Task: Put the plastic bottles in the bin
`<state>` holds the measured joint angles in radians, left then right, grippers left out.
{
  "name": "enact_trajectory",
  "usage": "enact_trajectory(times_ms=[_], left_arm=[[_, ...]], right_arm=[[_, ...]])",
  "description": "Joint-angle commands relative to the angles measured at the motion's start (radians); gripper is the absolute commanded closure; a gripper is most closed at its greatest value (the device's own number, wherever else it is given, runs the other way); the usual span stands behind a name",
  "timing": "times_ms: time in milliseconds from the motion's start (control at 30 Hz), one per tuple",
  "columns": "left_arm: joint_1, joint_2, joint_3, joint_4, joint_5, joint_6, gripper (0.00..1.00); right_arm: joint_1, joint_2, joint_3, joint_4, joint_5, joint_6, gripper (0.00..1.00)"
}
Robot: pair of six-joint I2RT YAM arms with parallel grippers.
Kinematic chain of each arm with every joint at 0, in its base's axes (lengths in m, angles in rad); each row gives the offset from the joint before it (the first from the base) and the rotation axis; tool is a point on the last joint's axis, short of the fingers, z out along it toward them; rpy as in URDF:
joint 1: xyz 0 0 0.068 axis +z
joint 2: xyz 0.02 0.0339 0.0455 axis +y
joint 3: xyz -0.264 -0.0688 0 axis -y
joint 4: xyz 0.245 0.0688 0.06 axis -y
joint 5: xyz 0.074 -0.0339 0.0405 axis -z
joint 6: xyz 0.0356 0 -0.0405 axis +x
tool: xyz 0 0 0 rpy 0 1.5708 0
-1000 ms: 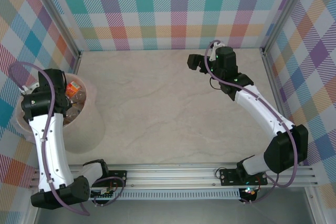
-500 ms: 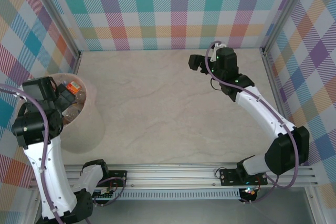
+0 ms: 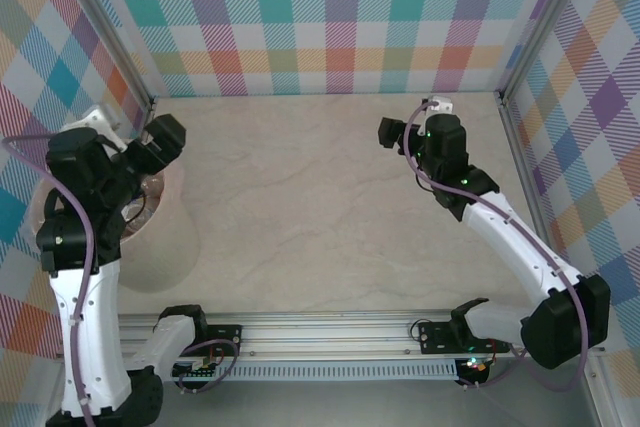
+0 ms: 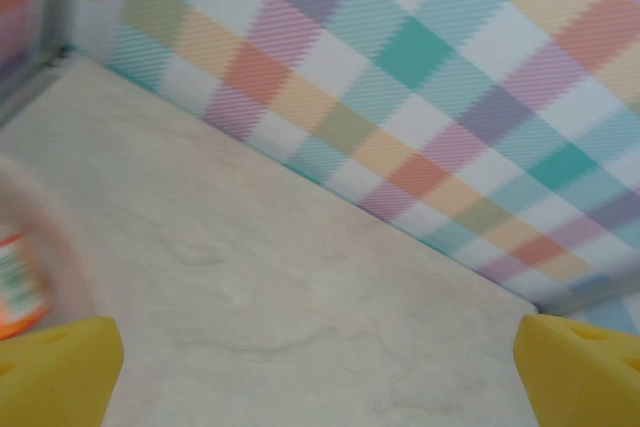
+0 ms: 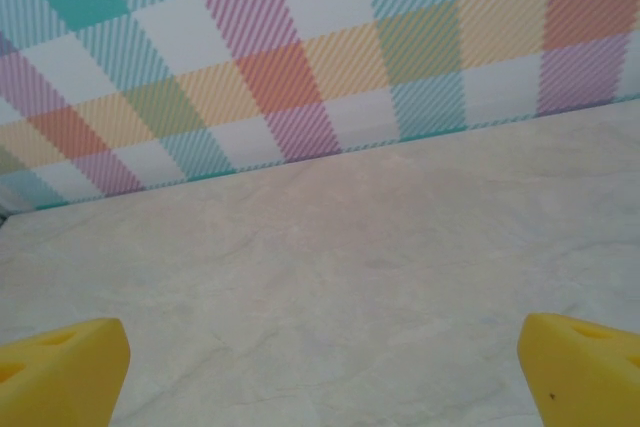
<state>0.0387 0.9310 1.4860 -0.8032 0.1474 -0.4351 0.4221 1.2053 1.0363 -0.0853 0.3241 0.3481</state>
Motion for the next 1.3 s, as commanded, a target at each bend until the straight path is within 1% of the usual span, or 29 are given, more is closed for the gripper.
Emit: enact_trajectory(times_ms=[0, 100, 200, 300, 333, 400, 533, 633, 700, 800, 833, 900, 933, 1033, 1067, 1100, 1200, 1267], left_arm=[[-0.135, 0.053, -0.035, 0.152, -0.018, 0.008, 0.00], [-0.262, 0.118, -0.070, 0.221, -0.100, 0.047, 0.00], [-0.313, 0.185, -0.098, 0.265, -0.145, 0.072, 0.00], [-0.322, 0.219, -0.167, 0.336, -0.169, 0.106, 0.00], [-0.323, 0.224, -0.199, 0.361, -0.193, 0.121, 0.00], [-0.323, 0.225, -0.268, 0.398, -0.260, 0.156, 0.00], [-0.321, 0.226, -0.451, 0.505, -0.438, 0.245, 0.00], [-0.315, 0.234, -0.585, 0.629, -0.526, 0.295, 0.00], [-0.300, 0.247, -0.658, 0.696, -0.553, 0.313, 0.00], [-0.263, 0.255, -0.763, 0.814, -0.546, 0.341, 0.00], [-0.244, 0.257, -0.796, 0.855, -0.524, 0.349, 0.00], [-0.194, 0.273, -0.837, 0.906, -0.428, 0.361, 0.00], [-0.170, 0.295, -0.843, 0.912, -0.388, 0.362, 0.00], [-0.130, 0.379, -0.838, 0.914, -0.325, 0.375, 0.00], [-0.130, 0.408, -0.843, 0.939, -0.308, 0.390, 0.00], [-0.129, 0.428, -0.852, 0.969, -0.304, 0.392, 0.00], [-0.125, 0.478, -0.925, 1.162, -0.313, 0.402, 0.00], [-0.112, 0.523, -0.967, 1.304, -0.276, 0.406, 0.00]], right_arm=[[-0.001, -0.045, -0.060, 0.072, 0.125, -0.048, 0.00], [-0.018, -0.071, -0.118, 0.091, 0.153, -0.073, 0.00], [-0.036, -0.097, -0.165, 0.097, 0.190, -0.109, 0.00], [-0.058, -0.124, -0.216, 0.099, 0.230, -0.153, 0.00], [-0.068, -0.134, -0.234, 0.105, 0.239, -0.164, 0.00], [-0.095, -0.152, -0.277, 0.118, 0.248, -0.173, 0.00], [-0.159, -0.166, -0.367, 0.135, 0.277, -0.143, 0.00], [-0.210, -0.148, -0.424, 0.139, 0.291, -0.099, 0.00], [-0.239, -0.122, -0.466, 0.171, 0.288, -0.086, 0.00], [-0.267, -0.064, -0.544, 0.315, 0.279, -0.137, 0.00], [-0.282, -0.040, -0.563, 0.363, 0.253, -0.157, 0.00], [-0.320, 0.007, -0.580, 0.415, 0.150, -0.174, 0.00], [-0.340, 0.037, -0.580, 0.436, 0.069, -0.180, 0.00], [-0.364, 0.128, -0.577, 0.515, -0.003, -0.209, 0.00], [-0.370, 0.148, -0.556, 0.495, -0.040, -0.226, 0.00], [-0.372, 0.164, -0.543, 0.511, -0.070, -0.255, 0.00], [-0.374, 0.206, -0.536, 0.589, -0.098, -0.296, 0.00], [-0.377, 0.219, -0.541, 0.641, -0.125, -0.316, 0.00]])
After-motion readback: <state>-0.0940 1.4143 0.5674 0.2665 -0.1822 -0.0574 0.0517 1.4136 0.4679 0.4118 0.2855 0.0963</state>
